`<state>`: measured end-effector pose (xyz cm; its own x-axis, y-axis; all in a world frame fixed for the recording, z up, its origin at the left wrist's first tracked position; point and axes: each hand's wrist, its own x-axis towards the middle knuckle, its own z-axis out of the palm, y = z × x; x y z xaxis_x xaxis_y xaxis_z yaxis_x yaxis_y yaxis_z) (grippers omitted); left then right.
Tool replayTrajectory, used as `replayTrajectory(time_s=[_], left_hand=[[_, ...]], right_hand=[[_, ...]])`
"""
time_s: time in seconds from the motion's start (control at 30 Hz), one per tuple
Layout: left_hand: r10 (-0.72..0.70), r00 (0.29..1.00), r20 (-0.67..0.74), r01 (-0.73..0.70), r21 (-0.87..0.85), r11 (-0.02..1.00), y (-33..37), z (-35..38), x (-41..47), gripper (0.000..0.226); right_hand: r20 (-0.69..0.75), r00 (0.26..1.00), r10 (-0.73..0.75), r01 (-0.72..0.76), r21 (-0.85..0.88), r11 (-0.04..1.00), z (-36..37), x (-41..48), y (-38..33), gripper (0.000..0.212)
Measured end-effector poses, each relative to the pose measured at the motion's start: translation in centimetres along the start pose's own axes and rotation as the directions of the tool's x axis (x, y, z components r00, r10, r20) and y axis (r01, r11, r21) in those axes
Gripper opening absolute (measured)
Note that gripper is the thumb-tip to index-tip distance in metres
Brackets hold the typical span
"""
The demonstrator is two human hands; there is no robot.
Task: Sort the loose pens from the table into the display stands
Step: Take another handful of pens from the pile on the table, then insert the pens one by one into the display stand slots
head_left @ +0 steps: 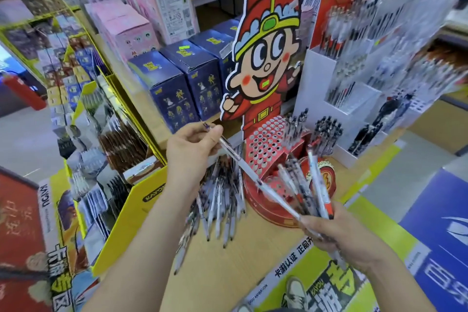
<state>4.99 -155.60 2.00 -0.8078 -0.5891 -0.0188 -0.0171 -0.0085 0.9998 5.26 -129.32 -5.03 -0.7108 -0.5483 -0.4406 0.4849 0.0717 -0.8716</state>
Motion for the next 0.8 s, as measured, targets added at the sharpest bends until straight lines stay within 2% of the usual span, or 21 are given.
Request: replayTrajectory(time_s=[0.13, 0.3, 0.47, 0.63, 0.8], left_hand=[[0.024, 0.997, 0.077, -0.035, 0.147, 0.989, -2.0, 1.9, 0.1, 0.010], [0.066, 0.984, 0.163, -0.109, 0.270, 0.957, -4.5, 4.7, 0.2, 0.009], [0.032, 0.977, 0.213, -0.103, 0.328, 0.939, -5.8, 6.8, 0.2, 0.016], [0.037, 0.973, 0.229, -0.126, 0.387, 0.913, -6.8, 7.6, 0.5, 0.011], [0.098, 0.933, 0.345, -0.250, 0.428, 0.869, -6.6, 8.1, 0.8, 0.014]], right_hand=[[-0.104, 0.993, -0.058, 0.072, 0.135, 0.988, -2.7, -0.3, 0.9, 0.073], [-0.182, 0.981, -0.071, 0.107, 0.199, 0.974, -4.6, -0.1, 1.7, 0.075], [-0.162, 0.983, -0.082, 0.117, 0.222, 0.968, -5.1, 0.2, 2.3, 0.064], [-0.145, 0.984, -0.101, 0.133, 0.231, 0.964, -5.4, 0.3, 2.0, 0.068], [-0.165, 0.977, -0.131, 0.166, 0.217, 0.962, -6.0, 0.7, 1.4, 0.071]])
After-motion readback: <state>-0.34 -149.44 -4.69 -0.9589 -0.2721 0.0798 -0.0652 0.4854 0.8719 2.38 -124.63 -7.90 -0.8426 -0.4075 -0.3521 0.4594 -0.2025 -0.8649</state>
